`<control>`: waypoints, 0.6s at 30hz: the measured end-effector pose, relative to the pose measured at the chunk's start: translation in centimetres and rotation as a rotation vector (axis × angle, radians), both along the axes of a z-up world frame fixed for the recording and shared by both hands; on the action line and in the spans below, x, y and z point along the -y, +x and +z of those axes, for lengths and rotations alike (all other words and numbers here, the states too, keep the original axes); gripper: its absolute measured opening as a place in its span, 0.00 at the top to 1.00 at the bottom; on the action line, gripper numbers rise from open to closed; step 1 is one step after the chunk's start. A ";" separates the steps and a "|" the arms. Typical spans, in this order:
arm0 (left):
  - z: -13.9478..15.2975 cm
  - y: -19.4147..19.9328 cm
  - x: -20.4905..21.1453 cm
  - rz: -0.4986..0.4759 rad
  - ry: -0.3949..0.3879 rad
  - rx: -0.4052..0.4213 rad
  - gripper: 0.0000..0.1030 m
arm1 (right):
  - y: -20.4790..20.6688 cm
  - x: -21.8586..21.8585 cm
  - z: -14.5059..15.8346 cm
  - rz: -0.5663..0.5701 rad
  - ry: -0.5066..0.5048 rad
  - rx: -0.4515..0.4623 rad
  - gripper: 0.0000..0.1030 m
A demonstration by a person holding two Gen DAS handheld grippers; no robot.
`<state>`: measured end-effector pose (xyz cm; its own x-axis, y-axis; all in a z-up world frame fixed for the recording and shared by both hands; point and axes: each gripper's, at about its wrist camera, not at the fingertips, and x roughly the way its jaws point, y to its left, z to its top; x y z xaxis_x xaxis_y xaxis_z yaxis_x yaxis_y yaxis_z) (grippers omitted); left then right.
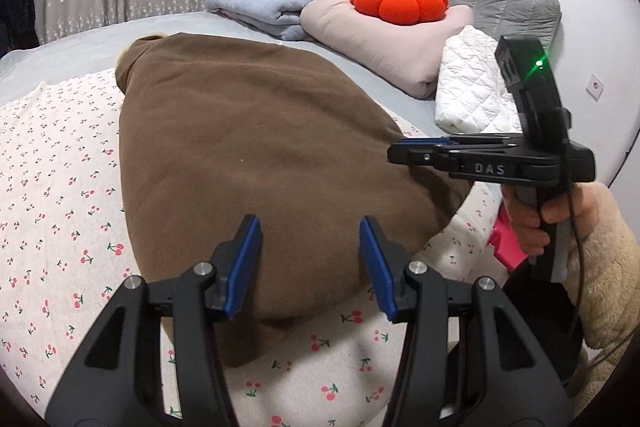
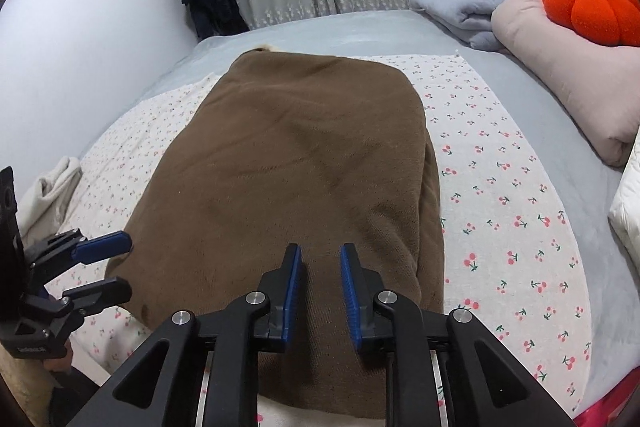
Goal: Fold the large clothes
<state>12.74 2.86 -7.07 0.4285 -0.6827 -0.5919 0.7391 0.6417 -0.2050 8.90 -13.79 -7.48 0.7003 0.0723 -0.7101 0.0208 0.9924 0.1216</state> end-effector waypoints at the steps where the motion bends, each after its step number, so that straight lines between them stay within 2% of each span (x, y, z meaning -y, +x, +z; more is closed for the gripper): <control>1: -0.1 0.0 0.1 0.004 0.002 0.003 0.49 | 0.1 0.0 -0.1 0.001 0.002 -0.003 0.78; 9: 0.4 2.9 0.6 0.067 -0.032 -0.018 0.49 | -0.4 -0.7 -0.9 0.024 -0.051 -0.053 0.74; 11: 0.9 3.2 0.7 0.058 -0.019 0.000 0.49 | -1.3 -1.5 -1.6 0.077 -0.106 -0.115 0.69; 13: 1.2 3.7 0.7 0.050 -0.009 0.025 0.49 | -2.7 -2.6 -1.7 0.182 -0.216 -0.170 0.60; 14: 1.3 4.0 0.7 0.048 -0.010 0.032 0.49 | -3.3 -2.6 -1.4 0.218 -0.235 -0.189 0.58; 17: 1.6 5.3 1.2 0.031 -0.017 0.037 0.49 | -4.5 -0.7 1.8 0.210 -0.155 -0.101 0.55; 18: 1.7 5.8 1.7 0.025 -0.015 0.041 0.49 | -4.6 0.1 3.1 0.194 -0.127 -0.044 0.49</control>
<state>18.59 1.21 -5.40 0.4693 -0.6800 -0.5634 0.7307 0.6573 -0.1846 4.33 -13.91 -4.39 0.6502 0.1110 -0.7516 -0.1695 0.9855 -0.0010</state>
